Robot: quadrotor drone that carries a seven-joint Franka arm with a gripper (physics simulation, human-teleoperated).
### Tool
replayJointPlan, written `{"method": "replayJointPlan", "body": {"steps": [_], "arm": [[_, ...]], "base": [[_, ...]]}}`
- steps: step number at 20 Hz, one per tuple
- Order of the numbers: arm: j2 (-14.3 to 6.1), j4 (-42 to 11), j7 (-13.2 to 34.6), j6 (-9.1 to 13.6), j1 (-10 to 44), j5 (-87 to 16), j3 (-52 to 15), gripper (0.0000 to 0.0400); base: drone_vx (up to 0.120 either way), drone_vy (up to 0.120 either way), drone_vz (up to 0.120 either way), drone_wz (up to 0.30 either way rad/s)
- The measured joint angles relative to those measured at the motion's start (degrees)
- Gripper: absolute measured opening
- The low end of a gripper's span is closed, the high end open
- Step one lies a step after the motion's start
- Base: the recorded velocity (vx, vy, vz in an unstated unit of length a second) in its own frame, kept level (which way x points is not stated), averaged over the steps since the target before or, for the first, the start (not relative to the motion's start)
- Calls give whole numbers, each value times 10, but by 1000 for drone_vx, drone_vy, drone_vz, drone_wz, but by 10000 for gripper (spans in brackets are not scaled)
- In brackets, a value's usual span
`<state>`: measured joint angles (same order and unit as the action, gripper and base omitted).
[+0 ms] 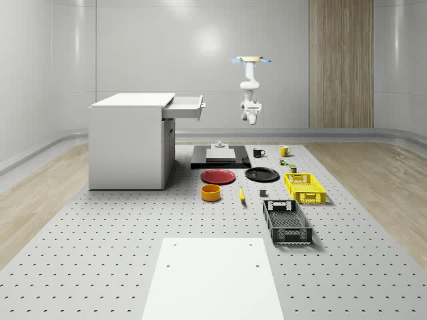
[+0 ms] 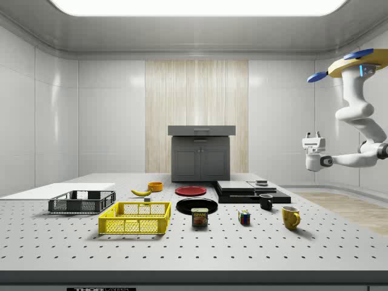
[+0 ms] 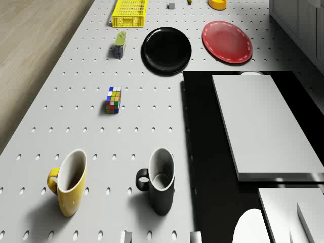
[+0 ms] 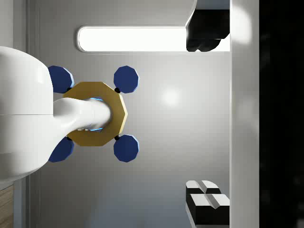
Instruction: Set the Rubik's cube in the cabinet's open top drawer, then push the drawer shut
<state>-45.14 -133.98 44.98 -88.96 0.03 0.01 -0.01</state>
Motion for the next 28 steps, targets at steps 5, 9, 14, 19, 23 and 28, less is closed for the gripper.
{"method": "replayJointPlan", "body": {"steps": [5,9,14,19,23,28], "arm": [[11,61,-1,48,1,0,-1,400],[27,108,-1,77,2,1,-1,400],[42,148,-1,100,3,1,-2,400],[48,164,-2,108,3,1,-2,400],[49,168,-2,109,4,1,-2,400],[48,169,-2,109,4,1,-2,400]], "base": [[96,104,0,0],[120,120,0,0],[120,120,0,0],[120,120,0,0],[120,120,0,0],[120,120,0,0]]}}
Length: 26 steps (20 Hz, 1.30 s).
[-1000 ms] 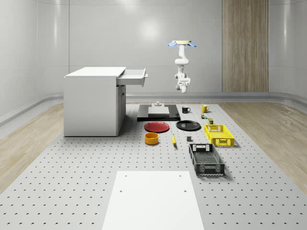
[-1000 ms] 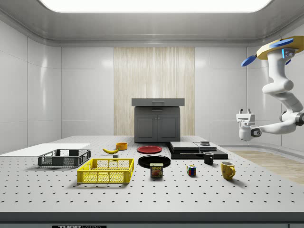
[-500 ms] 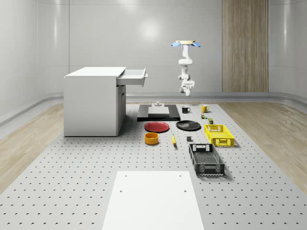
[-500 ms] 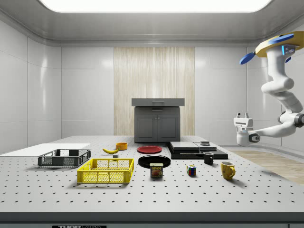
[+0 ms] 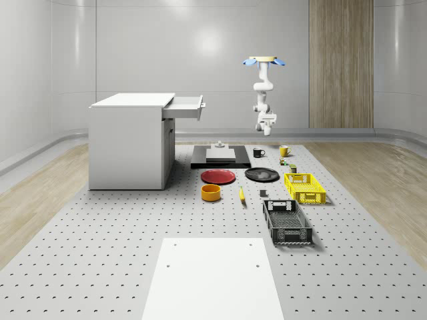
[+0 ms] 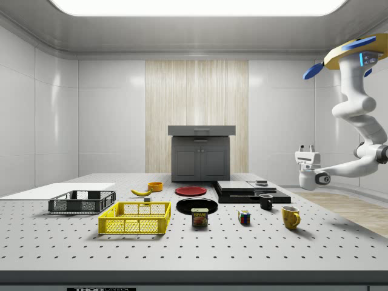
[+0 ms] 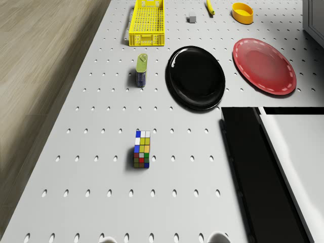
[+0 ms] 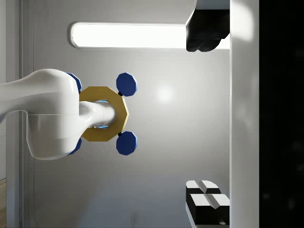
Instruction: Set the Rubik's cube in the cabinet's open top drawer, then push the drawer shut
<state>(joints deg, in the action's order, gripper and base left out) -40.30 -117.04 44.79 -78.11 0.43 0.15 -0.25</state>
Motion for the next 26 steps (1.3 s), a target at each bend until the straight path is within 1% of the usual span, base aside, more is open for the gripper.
{"method": "replayJointPlan", "body": {"steps": [17,26], "arm": [[-5,-4,0,-7,1,-2,-2,400],[-7,-7,1,-11,4,-13,-10,400]], "base": [[120,118,0,0],[120,0,0,0]]}}
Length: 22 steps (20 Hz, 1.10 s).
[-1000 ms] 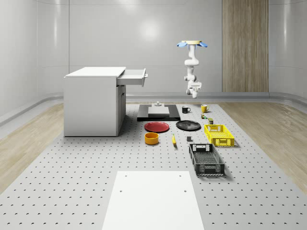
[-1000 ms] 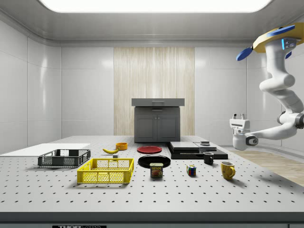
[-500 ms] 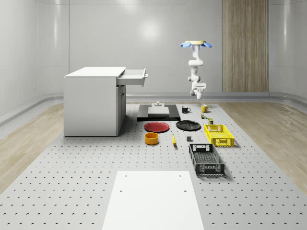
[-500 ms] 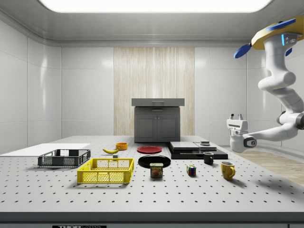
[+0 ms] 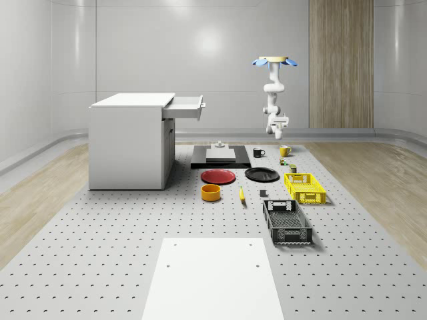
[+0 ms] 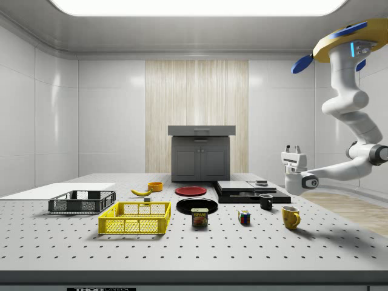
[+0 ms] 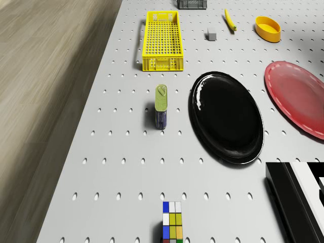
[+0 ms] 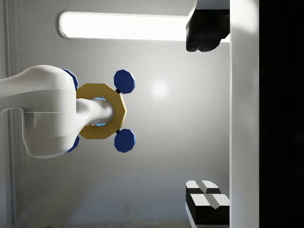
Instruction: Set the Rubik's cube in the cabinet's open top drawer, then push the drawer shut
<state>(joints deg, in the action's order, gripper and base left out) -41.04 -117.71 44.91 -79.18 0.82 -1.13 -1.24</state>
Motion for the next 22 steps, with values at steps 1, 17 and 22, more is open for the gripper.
{"method": "replayJointPlan", "body": {"steps": [1,17,22], "arm": [[0,0,0,0,1,-2,-2,400],[-13,-39,30,-12,48,-216,-152,400],[-37,-145,79,-24,108,-463,-312,400]], "base": [[120,0,0,0],[120,0,-35,0],[120,0,-120,0]]}}
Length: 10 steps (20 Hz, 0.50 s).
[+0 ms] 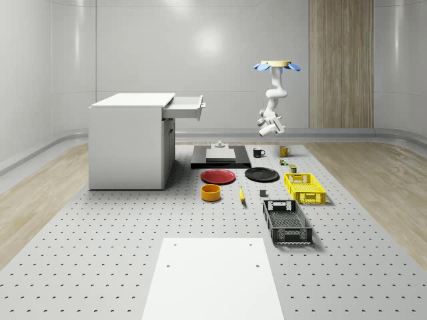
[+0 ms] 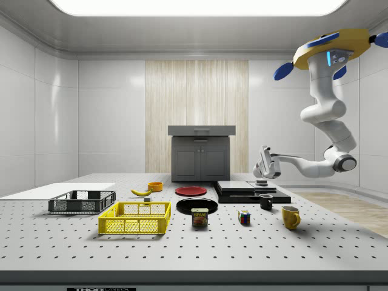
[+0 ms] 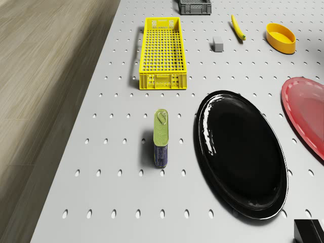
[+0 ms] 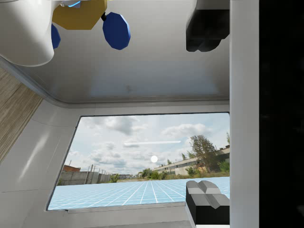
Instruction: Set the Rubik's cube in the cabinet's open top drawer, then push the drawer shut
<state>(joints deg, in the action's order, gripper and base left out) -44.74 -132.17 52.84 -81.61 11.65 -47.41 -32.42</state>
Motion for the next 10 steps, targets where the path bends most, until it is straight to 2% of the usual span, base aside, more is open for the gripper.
{"method": "replayJointPlan", "body": {"steps": [3,5,7,10], "arm": [[-24,-110,58,0,59,-194,-109,400],[-41,-182,107,12,112,-321,-174,400],[-57,-240,159,33,173,-428,-228,400],[-79,-294,228,74,265,-543,-288,400]], "base": [[120,0,-120,0],[120,0,-120,0],[120,0,-120,0],[120,0,-120,0]]}}
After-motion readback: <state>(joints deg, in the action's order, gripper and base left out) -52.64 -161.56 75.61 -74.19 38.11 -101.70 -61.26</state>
